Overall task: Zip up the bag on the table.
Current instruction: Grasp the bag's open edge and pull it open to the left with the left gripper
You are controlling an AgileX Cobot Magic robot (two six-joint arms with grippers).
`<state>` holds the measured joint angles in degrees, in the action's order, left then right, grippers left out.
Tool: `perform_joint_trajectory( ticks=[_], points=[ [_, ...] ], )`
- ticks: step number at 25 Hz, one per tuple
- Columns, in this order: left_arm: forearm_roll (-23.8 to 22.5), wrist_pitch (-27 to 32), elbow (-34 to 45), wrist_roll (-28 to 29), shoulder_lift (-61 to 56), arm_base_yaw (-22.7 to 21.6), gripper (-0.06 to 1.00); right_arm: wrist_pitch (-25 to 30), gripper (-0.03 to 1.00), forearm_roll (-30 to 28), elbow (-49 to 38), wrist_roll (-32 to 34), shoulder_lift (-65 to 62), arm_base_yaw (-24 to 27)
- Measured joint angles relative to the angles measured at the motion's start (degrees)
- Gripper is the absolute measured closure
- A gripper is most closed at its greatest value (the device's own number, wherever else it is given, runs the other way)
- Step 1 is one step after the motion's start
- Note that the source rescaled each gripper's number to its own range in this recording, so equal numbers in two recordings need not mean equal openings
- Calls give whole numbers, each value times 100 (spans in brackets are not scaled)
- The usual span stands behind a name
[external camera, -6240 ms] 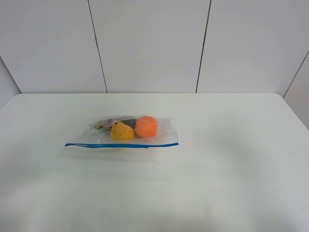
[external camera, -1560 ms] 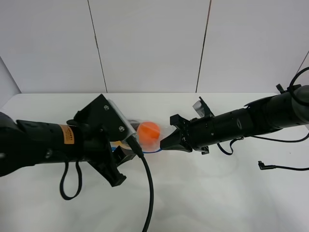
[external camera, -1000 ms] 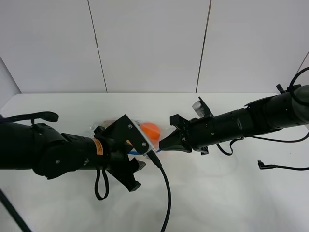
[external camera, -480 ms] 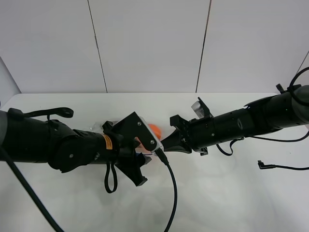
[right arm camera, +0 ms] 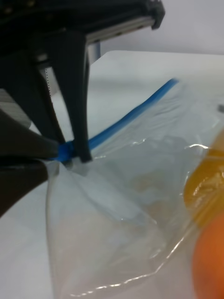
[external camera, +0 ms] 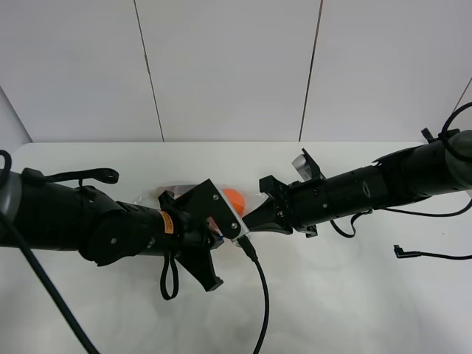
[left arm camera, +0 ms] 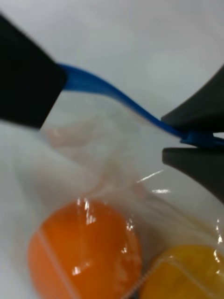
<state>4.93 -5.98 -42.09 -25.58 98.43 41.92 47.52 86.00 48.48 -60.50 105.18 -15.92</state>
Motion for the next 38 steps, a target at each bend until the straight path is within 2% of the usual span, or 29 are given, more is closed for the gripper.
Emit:
perform_joint_trajectory(
  ticks=[10, 13, 22, 31, 38],
  points=[
    [0, 78, -19, -312, 22, -2, 94, 0, 97, -7, 0, -11, 10, 0],
    [0, 220, -41, -437, 22, -190, 94, 0, 97, -17, 0, -17, 10, 0],
    [0, 484, -37, -660, 22, -1143, 94, -39, 97, -35, 0, -17, 20, 0],
    [4, 871, -37, -1426, 22, -2161, 94, -116, 97, -10, 5, -17, 20, 0],
    [4, 1073, -37, -1652, 22, -2914, 94, -127, 97, 12, 5, -17, 20, -4]
  ],
)
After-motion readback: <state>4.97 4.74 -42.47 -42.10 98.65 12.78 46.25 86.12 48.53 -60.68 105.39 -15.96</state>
